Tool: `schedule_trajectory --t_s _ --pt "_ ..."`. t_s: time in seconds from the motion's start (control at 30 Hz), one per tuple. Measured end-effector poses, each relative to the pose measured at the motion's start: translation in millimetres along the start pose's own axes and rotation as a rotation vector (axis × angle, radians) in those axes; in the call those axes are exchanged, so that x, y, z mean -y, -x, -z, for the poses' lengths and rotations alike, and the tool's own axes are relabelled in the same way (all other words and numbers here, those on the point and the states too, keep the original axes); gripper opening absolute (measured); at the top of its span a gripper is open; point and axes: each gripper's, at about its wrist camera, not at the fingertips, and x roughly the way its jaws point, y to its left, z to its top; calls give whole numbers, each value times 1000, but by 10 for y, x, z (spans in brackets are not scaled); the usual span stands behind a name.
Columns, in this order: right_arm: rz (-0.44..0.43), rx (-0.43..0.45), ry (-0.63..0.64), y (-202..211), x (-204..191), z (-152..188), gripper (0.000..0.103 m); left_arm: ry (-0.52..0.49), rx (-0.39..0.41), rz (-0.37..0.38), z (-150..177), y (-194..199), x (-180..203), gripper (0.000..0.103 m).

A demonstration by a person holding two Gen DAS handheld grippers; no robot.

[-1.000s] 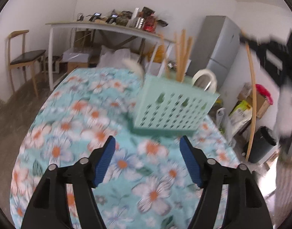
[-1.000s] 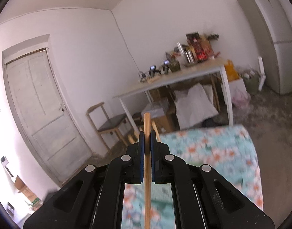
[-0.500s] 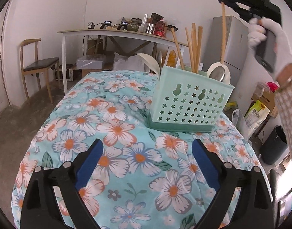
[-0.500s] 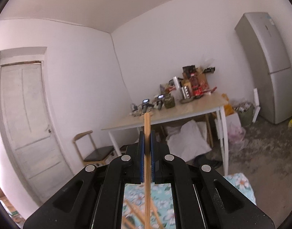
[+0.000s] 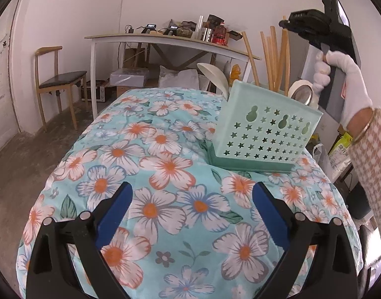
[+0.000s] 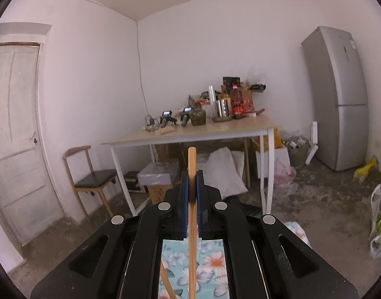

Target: Organize utensils

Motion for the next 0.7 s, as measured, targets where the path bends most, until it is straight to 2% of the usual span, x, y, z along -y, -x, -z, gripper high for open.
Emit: schedule_trajectory --t_s 0.1,0.27,0.5,0.7 --pt "-10 -9 -6 82 13 60 5 -9 2 -14 -2 11 3 95" --pt "-25 -29 -24 341 86 161 21 -10 17 -49 -20 113 25 97" --pt "-19 -36 -50 795 216 183 28 -27 37 -85 -67 334 99 97" --pt "-41 -75 -50 1296 244 267 49 -9 33 -119 -112 521 125 97"
